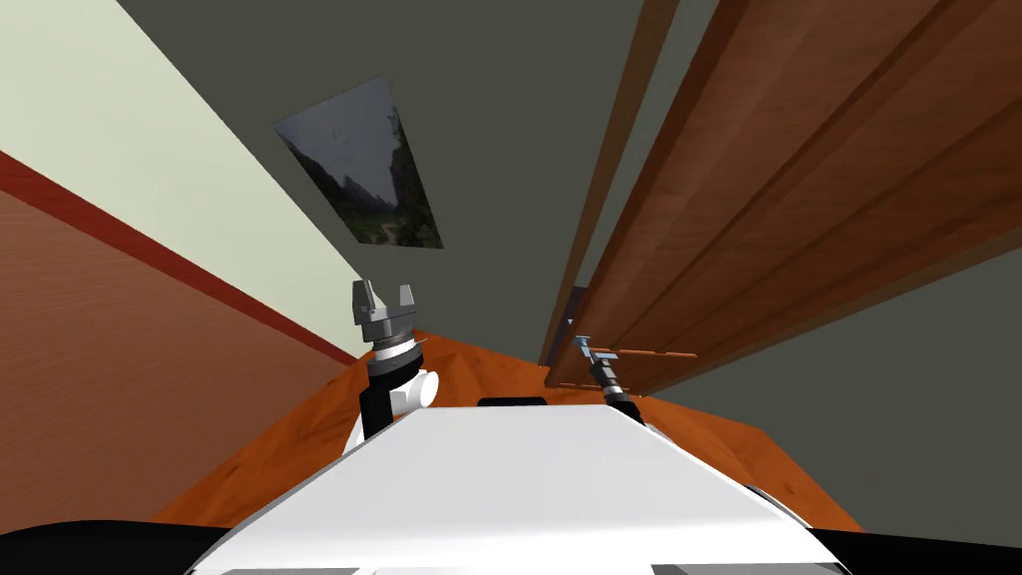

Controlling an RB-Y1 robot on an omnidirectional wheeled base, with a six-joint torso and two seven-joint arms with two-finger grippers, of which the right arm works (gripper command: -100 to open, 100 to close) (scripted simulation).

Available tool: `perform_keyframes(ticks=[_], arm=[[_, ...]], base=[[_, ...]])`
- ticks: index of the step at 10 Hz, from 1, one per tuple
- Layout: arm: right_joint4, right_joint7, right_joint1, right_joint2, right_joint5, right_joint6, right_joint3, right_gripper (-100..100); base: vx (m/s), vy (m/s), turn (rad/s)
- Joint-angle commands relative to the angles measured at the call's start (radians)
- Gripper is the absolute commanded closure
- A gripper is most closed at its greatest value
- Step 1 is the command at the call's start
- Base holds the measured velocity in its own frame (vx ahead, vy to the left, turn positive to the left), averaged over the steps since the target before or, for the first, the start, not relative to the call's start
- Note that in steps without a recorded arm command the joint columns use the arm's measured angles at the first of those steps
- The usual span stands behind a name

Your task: Pull the door open

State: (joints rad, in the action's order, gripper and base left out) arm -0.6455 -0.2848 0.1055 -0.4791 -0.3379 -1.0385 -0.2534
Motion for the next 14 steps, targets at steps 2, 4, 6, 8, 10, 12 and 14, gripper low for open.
perform_keyframes(ticks=[2, 4, 6, 8, 10, 12, 14], arm=[[0.008, -0.022, 0.028, -0.022, 0.000, -0.051, -0.021, 100], [0.017, -0.038, 0.049, -0.039, -0.001, -0.091, -0.038, 100], [0.023, -0.049, 0.063, -0.050, -0.001, -0.117, -0.049, 100], [0.021, -0.049, 0.068, -0.047, 0.002, -0.118, -0.057, 100], [0.035, -0.057, 0.082, -0.056, -0.005, -0.154, -0.073, 100], [0.047, -0.063, 0.092, -0.065, -0.011, -0.181, -0.084, 100], [0.062, -0.070, 0.104, -0.076, -0.019, -0.215, -0.098, 100]], base=[[-0.219, -0.087, 0.177], [-0.220, -0.057, 0.161], [-0.167, -0.064, 0.111], [-0.118, -0.039, 0.081], [-0.180, -0.061, 0.213], [-0.224, -0.078, 0.185], [-0.236, -0.087, 0.223]])
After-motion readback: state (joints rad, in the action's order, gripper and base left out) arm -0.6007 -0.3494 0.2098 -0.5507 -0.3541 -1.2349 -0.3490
